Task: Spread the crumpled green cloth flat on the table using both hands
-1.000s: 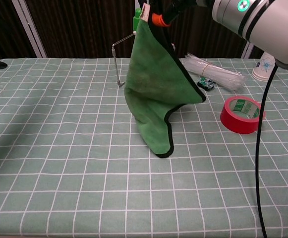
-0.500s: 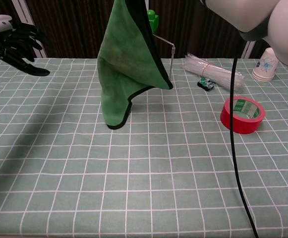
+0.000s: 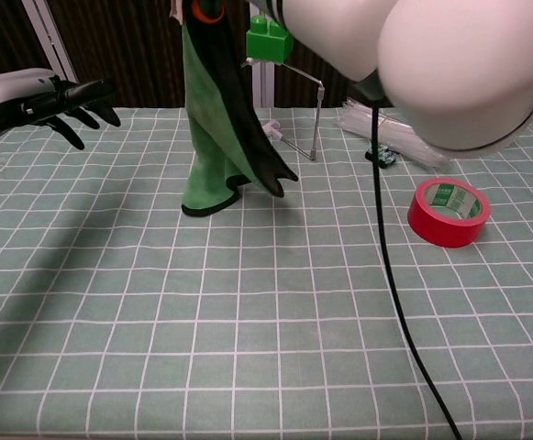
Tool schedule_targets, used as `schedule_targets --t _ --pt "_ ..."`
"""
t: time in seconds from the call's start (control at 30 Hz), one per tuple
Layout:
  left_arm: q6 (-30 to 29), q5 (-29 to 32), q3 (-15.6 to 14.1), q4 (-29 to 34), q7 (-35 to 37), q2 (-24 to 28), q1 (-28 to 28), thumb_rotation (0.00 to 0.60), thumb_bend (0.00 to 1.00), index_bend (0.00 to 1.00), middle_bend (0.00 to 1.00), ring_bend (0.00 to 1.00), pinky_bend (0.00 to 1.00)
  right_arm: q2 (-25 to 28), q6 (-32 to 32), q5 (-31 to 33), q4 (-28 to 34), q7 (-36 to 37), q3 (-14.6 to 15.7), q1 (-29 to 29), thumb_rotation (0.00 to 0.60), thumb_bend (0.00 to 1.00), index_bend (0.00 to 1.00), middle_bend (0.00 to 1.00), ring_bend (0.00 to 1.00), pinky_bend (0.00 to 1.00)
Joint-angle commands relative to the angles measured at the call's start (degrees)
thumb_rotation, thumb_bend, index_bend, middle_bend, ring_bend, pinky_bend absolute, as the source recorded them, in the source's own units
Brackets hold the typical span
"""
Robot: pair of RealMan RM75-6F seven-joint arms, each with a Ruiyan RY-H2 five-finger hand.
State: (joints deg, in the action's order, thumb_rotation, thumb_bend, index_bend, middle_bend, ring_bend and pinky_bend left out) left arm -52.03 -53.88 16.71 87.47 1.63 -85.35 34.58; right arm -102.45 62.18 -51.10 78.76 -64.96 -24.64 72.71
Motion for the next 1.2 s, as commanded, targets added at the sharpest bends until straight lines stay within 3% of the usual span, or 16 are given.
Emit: schedule_targets --t 0.03,0.2,0.37,0.53,0.9,1.2 --pt "0.5 2.3 -0.4 0.0 -2.0 -0.4 0.9 0.069 0.00 0.34 0.25 0.20 0.31 -3.4 0.3 2.0 -3.1 -2.2 0.8 2.5 0.600 0.52 0.79 0.28 0.14 0.18" --pt "-0.1 4.6 -1.3 -0.5 -4.8 -1.5 1.6 0.063 0.00 0.34 0.25 0.20 0.32 -7.4 0.4 3.8 -7.1 -3.6 0.7 5.2 0.599 0.53 0.79 0.28 0.14 0.18" --pt "-0.3 7.0 -1.7 -1.0 -7.7 -2.8 2.9 0.154 0.00 0.34 0.25 0.20 0.32 -10.8 0.2 5.5 -11.3 -3.5 -0.6 7.5 0.600 0.53 0.79 0.28 0.13 0.18" --pt "-0.5 9.9 -1.5 -1.5 -10.7 -4.1 4.4 0.173 0.00 0.34 0.25 0.20 0.32 -13.6 0.1 6.9 -15.2 -3.2 -2.1 9.7 0.588 0.55 0.79 0.28 0.13 0.17" --pt "0.0 16.5 -0.9 -0.7 -15.0 -4.9 7.4 0.171 0.00 0.34 0.25 0.20 0.32 -18.1 0.3 7.8 -22.6 -3.2 -3.8 13.2 0.584 0.56 0.79 0.28 0.13 0.17" --pt "-0.4 21.8 -0.7 0.9 -18.4 -4.9 9.8 0.114 0.00 0.34 0.25 0.20 0.32 -20.1 0.4 7.0 -25.3 -1.9 -3.8 13.8 0.573 0.56 0.78 0.28 0.13 0.16"
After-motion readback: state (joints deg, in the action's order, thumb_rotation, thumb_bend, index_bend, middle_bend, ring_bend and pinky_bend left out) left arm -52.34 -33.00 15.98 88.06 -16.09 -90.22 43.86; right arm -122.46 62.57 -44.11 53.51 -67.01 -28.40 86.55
